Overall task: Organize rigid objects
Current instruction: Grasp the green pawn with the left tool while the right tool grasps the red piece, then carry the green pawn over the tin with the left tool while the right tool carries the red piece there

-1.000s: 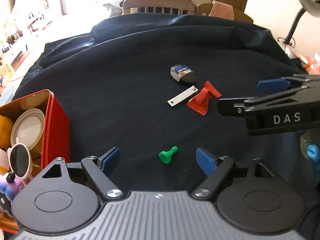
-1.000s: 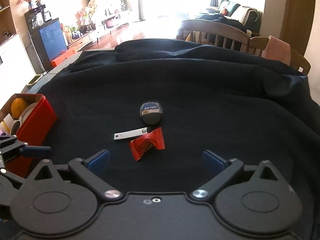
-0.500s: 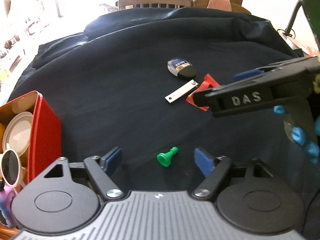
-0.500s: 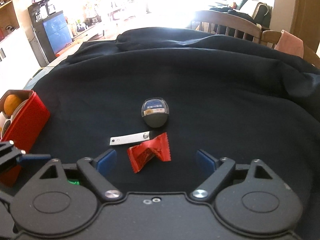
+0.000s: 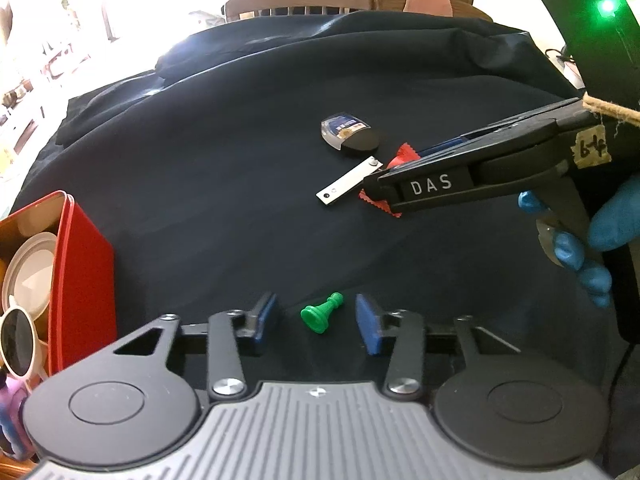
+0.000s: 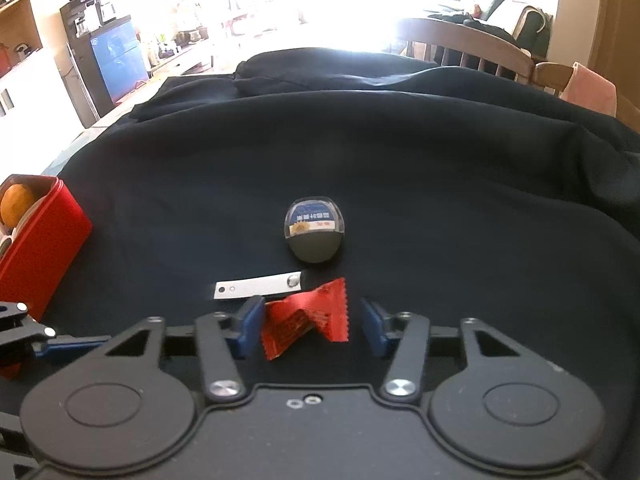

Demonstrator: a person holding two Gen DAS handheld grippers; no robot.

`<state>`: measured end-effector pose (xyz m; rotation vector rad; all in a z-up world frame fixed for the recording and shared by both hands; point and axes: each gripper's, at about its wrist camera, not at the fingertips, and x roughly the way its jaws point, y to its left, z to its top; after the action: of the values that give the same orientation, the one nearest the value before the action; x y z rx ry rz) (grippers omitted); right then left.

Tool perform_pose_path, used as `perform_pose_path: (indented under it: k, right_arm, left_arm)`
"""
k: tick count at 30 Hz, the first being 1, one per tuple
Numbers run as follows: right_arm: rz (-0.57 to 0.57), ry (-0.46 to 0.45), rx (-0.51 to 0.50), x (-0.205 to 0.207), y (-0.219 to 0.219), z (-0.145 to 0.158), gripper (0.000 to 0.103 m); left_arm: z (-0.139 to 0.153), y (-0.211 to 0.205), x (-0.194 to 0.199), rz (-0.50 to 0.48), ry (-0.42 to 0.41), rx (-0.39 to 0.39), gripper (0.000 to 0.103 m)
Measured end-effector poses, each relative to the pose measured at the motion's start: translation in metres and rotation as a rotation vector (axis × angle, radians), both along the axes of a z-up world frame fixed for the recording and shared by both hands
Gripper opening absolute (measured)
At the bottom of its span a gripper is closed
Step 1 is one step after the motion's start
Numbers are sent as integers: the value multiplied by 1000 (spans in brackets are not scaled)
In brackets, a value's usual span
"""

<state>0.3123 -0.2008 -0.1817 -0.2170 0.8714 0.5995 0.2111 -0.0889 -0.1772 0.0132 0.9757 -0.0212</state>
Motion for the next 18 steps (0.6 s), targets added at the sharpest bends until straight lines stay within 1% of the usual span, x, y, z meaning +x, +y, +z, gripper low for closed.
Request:
perform_pose_path:
  k: [2,4,6,10,11,18]
  right_arm:
    - [2,-6,-2,-2,0,0,40]
    - [2,-16,-8,-5,-1,1,37]
    - [2,-21,-5,-7,-3,3,31]
    - [-9,-21,11,-11,-9,8,25]
    - [-11,-23,10,-13,-10,9,23]
    - [-6,-51,27,-32,-19,19,22]
  left_arm:
    - [0,0,-1,-4,-1,1,31]
    - [0,0,-1,-6,-1,2,28]
    - [0,0,-1,-7,2,0,23]
    - [0,3,1,1,7,-14,15]
    - [-1,4,1,2,7,-17,15]
    - [1,8,-3,19,11,-32,15]
